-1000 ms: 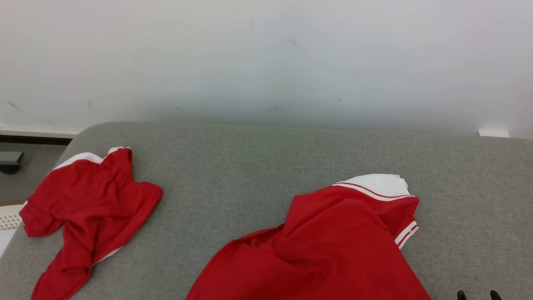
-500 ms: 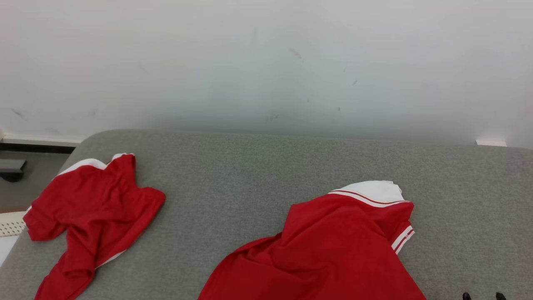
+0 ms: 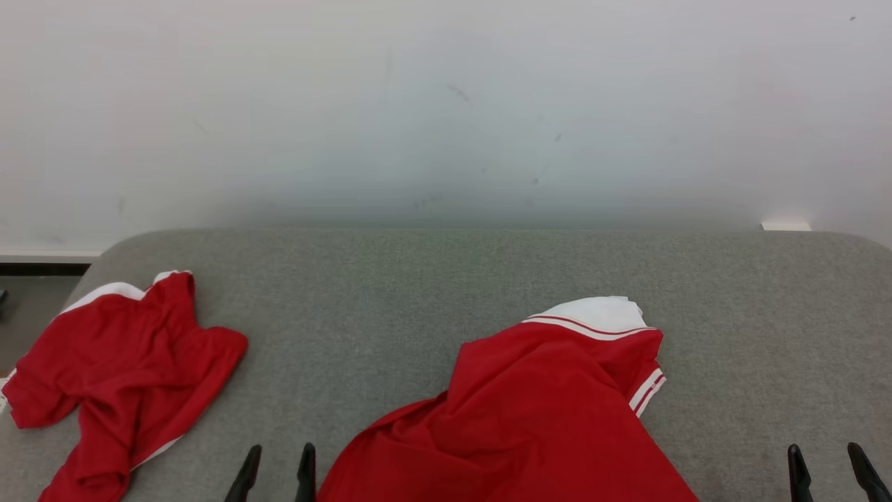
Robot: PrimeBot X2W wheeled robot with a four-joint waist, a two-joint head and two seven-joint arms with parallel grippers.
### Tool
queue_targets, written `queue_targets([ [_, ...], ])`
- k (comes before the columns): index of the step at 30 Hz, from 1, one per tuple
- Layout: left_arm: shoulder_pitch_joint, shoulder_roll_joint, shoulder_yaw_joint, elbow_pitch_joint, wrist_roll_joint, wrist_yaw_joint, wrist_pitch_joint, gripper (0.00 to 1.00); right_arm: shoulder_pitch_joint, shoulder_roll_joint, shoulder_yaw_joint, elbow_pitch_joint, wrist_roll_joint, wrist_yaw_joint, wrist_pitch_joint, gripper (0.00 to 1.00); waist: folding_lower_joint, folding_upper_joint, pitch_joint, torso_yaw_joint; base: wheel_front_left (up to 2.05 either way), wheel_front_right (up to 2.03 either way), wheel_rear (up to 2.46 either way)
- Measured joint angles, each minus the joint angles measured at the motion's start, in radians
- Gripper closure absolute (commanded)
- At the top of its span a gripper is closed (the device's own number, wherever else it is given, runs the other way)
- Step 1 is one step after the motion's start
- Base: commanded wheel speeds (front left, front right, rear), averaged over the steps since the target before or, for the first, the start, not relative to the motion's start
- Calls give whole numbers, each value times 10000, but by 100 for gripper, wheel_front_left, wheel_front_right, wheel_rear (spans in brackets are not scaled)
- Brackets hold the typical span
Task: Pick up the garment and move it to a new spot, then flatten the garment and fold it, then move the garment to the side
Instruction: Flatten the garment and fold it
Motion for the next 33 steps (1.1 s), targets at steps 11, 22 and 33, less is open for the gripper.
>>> queue_targets([
  [11,196,-431,493,403,633,-543,-2,0,-75,383,529,173,-433,0,0,0,0,0,91,-267,0,0,0],
  [22,199,-445,585,326,546,-596,-2,0,-363,249,665,253,-232,0,0,0,0,0,194,-168,0,0,0],
  [33,568,-268,115,878,587,-732,1490,0,800,-1975,2341,502,1597,2,1960,0,0,0,145,-176,0,0,0],
])
